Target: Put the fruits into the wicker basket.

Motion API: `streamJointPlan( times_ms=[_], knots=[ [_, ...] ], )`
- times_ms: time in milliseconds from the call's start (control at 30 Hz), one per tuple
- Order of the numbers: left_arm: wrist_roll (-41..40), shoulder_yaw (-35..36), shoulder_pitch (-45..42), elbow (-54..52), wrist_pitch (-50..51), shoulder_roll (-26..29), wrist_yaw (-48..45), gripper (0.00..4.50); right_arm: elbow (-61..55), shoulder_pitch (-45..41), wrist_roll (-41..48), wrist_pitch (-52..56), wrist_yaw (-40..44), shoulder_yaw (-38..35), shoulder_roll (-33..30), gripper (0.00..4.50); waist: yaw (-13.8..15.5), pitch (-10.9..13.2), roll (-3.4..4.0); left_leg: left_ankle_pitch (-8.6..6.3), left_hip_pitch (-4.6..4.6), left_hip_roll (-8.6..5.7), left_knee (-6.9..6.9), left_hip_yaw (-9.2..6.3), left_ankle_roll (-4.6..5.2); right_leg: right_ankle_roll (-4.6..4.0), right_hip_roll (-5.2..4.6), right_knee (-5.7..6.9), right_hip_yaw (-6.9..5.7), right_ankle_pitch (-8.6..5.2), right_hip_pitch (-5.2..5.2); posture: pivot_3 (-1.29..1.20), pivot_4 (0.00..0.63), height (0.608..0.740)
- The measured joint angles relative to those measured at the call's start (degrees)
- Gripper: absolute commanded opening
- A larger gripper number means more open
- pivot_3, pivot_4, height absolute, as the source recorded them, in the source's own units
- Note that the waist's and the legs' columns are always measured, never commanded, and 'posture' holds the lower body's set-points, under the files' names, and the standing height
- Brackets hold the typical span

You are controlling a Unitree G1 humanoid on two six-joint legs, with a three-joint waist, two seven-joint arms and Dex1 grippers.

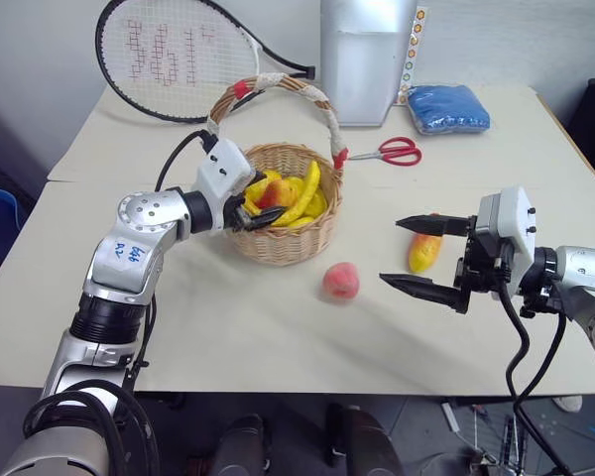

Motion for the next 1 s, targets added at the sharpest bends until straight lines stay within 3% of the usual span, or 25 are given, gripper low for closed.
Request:
streamJointPlan(
  times_ms=[233, 433, 567, 800, 1000],
  knots=[
    [-4.7, 5.2, 3.6, -6.7, 1.1, 5.2, -5.5, 4.47, -0.4, 4.8, -1.0, 0.0, -0.7, -0.3, -0.2, 4.5, -0.3, 0.0, 0.0, 0.02, 0.02, 0.08, -0.03, 0.0, -0.06, -0.02, -0.06, 0.03, 0.01, -0.01, -0.02, 0.0, 0.15, 0.74],
    [-19.5, 19.6, 14.8, -18.6, 10.9, 19.6, -17.5, 4.47, 0.3, 9.5, -1.0, 1.1, 1.1, -3.8, -3.0, 4.5, -1.3, 0.0, -0.04, -0.02, 0.04, 0.1, -0.06, -0.08, -0.01, -0.1, -0.1, 0.02, 0.01, -0.06, 0.01, 0.0, 0.15, 0.74],
    [-22.6, 27.6, 25.3, -20.6, 12.0, 29.0, -26.0, 4.47, 1.4, 12.2, 0.2, 2.3, 3.9, -4.9, -4.0, 4.5, -1.4, 0.0, -0.03, -0.1, 0.16, 0.09, -0.09, -0.05, 0.12, -0.16, -0.07, 0.03, -0.01, -0.09, 0.04, 0.0, 0.15, 0.74],
    [-28.9, 33.3, 28.1, -21.6, 14.6, 28.5, -26.0, 4.47, 7.1, 3.9, -6.9, -1.6, 0.8, 5.8, 4.5, 4.5, -1.4, 0.0, -0.07, -0.11, 0.16, 0.11, -0.13, -0.1, 0.08, -0.25, -0.19, 0.06, 0.26, -0.13, 0.04, 0.0, 0.15, 0.74],
    [-31.0, 31.3, 28.0, -25.6, 15.5, 27.8, -22.4, 4.47, 18.5, -6.0, -17.3, -6.6, -0.9, 18.6, 14.4, 4.5, -1.8, 0.0, -0.08, 0.02, 0.14, 0.13, -0.19, -0.02, -0.31, -0.26, -0.04, 0.11, 0.49, -0.14, -0.07, 0.0, 0.15, 0.74]
  ],
)
